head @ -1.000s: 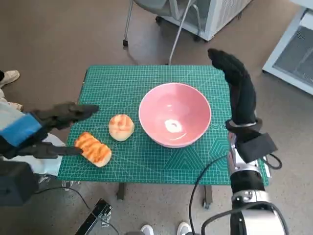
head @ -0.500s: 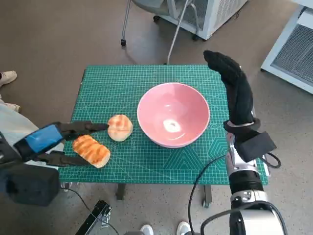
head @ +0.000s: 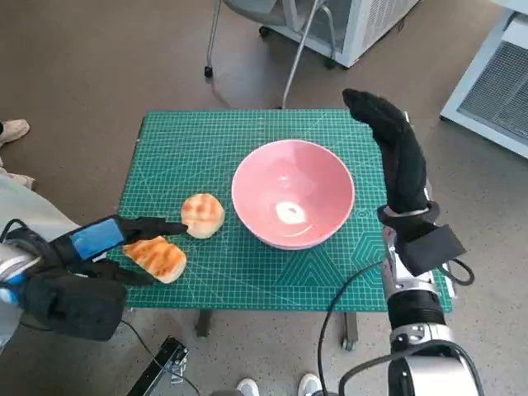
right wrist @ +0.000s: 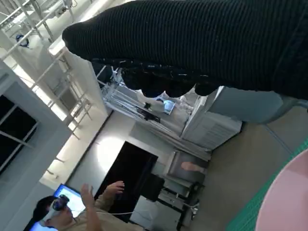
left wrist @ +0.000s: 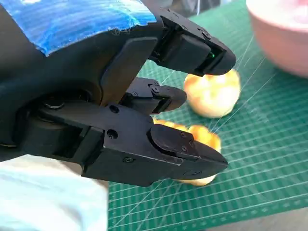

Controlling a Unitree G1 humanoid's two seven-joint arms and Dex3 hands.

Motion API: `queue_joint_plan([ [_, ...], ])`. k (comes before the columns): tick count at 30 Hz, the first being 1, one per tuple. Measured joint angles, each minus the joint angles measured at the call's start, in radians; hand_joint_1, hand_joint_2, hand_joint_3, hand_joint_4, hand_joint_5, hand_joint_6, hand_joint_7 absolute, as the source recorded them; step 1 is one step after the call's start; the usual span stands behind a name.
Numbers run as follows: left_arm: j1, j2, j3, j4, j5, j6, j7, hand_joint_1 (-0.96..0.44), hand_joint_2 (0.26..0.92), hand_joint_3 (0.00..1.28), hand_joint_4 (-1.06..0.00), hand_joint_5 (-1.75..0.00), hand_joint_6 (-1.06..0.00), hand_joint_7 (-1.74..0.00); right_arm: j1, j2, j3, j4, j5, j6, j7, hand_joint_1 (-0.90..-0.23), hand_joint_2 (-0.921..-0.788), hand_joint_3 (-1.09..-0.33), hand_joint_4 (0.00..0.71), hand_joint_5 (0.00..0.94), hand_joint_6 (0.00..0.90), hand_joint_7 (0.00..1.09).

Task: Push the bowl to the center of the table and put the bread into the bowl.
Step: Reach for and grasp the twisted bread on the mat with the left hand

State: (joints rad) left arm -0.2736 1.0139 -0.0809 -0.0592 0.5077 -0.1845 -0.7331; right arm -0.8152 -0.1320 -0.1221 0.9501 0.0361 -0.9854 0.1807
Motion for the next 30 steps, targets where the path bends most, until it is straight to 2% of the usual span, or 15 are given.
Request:
queue_joint_plan([
  [11, -0.050, -0.004, -0.098, 0.057, 0.139, 0.010, -0.004, 0.04, 0.831, 0.00, -0.36, 0.00, -0.54, -0.02, 0.006, -0.002, 0.000, -0.003, 0.009, 0.000, 0.003, -0.530, -0.921, -0.809, 0.344, 0.002, 0.010, 0.82],
  [16, -0.085, -0.017, -0.140, 0.103, 0.197, -0.011, 0.044, 0.05, 0.855, 0.01, -0.48, -0.06, -0.62, -0.05, 0.008, 0.000, 0.000, -0.008, 0.030, 0.002, 0.020, -0.526, -0.921, -0.809, 0.342, 0.001, 0.009, 0.82],
  [21, -0.116, -0.043, -0.172, 0.154, 0.240, -0.013, 0.088, 0.08, 0.906, 0.05, -0.66, -0.14, -0.77, -0.14, 0.011, 0.001, 0.000, -0.017, 0.044, 0.011, 0.032, -0.522, -0.921, -0.808, 0.342, 0.001, 0.007, 0.82],
  [22, -0.120, -0.045, -0.176, 0.159, 0.242, -0.013, 0.093, 0.07, 0.909, 0.08, -0.63, -0.37, -0.73, -0.37, 0.012, 0.001, 0.000, -0.019, 0.046, 0.011, 0.035, -0.522, -0.921, -0.808, 0.342, 0.001, 0.007, 0.82],
  [23, -0.124, -0.047, -0.179, 0.163, 0.243, -0.014, 0.096, 0.04, 0.913, 0.14, -0.55, -0.73, -0.65, -0.73, 0.013, 0.001, 0.000, -0.021, 0.049, 0.012, 0.037, -0.523, -0.921, -0.808, 0.341, 0.001, 0.007, 0.82],
  [24, -0.127, -0.048, -0.180, 0.165, 0.243, -0.015, 0.099, 0.03, 0.916, 0.16, -0.52, -0.96, -0.61, -0.93, 0.014, 0.001, 0.000, -0.023, 0.050, 0.012, 0.038, -0.524, -0.921, -0.808, 0.341, 0.000, 0.007, 0.82],
  [27, -0.138, -0.048, -0.179, 0.171, 0.238, -0.021, 0.106, 0.01, 0.919, 0.18, -0.51, -1.25, -0.56, -1.12, 0.020, 0.001, 0.000, -0.029, 0.059, 0.015, 0.040, -0.525, -0.921, -0.808, 0.341, 0.000, 0.006, 0.82],
  [30, -0.144, -0.047, -0.170, 0.173, 0.213, -0.023, 0.097, 0.01, 0.920, 0.17, -0.54, -1.37, -0.57, -1.13, 0.026, 0.001, 0.000, -0.032, 0.060, 0.017, 0.041, -0.527, -0.921, -0.808, 0.341, 0.000, 0.005, 0.82],
])
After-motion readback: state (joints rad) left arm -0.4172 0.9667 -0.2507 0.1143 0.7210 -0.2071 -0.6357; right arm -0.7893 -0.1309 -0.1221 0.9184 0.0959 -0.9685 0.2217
